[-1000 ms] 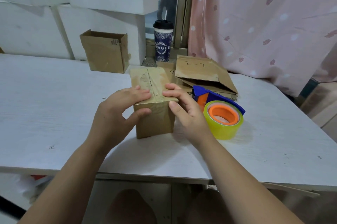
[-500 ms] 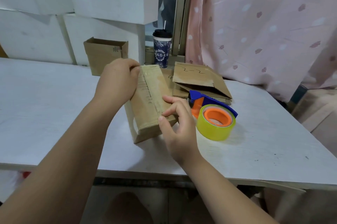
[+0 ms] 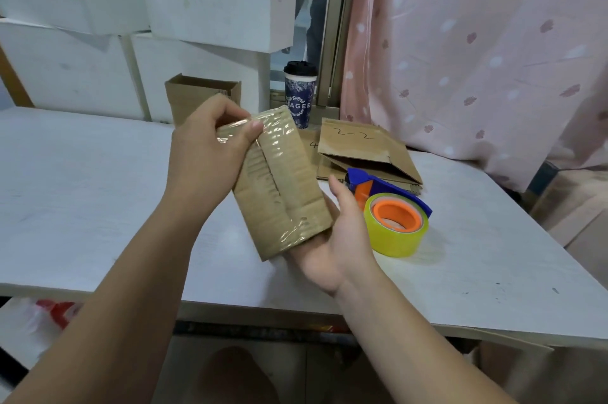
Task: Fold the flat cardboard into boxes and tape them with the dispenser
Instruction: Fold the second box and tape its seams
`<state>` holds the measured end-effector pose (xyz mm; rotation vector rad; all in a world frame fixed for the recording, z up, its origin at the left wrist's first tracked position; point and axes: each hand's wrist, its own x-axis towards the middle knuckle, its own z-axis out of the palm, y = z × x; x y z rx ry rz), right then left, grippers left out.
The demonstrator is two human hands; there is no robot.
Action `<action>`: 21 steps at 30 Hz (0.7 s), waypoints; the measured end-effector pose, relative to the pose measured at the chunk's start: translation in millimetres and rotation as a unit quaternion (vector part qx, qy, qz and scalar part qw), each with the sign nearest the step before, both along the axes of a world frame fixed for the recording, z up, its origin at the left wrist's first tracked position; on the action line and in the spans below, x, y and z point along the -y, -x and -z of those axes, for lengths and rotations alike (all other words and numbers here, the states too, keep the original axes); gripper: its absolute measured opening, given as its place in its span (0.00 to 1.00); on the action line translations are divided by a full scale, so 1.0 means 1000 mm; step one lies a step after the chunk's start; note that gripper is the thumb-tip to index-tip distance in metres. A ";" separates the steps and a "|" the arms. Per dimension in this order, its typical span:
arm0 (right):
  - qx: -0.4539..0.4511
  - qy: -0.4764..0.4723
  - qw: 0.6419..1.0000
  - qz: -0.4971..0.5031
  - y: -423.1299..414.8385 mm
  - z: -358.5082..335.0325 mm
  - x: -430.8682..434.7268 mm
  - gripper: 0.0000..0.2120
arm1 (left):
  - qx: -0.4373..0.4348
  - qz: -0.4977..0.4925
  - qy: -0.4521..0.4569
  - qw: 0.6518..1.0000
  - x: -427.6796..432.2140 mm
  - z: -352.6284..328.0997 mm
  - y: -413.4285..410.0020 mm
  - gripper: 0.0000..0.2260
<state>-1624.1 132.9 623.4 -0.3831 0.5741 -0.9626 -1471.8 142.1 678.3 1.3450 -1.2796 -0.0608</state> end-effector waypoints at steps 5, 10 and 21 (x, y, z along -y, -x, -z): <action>0.029 0.009 1.000 -0.005 0.007 -0.021 0.012 0.22 | -0.007 0.062 0.116 0.991 -0.023 0.008 -0.009 0.08; -0.185 0.210 0.952 0.124 -0.011 -0.025 0.013 0.28 | -0.034 -0.066 0.107 0.991 -0.035 0.039 -0.015 0.15; -0.363 0.535 0.758 0.081 -0.015 -0.002 0.007 0.19 | -0.162 0.060 -0.019 0.985 -0.039 0.066 -0.035 0.05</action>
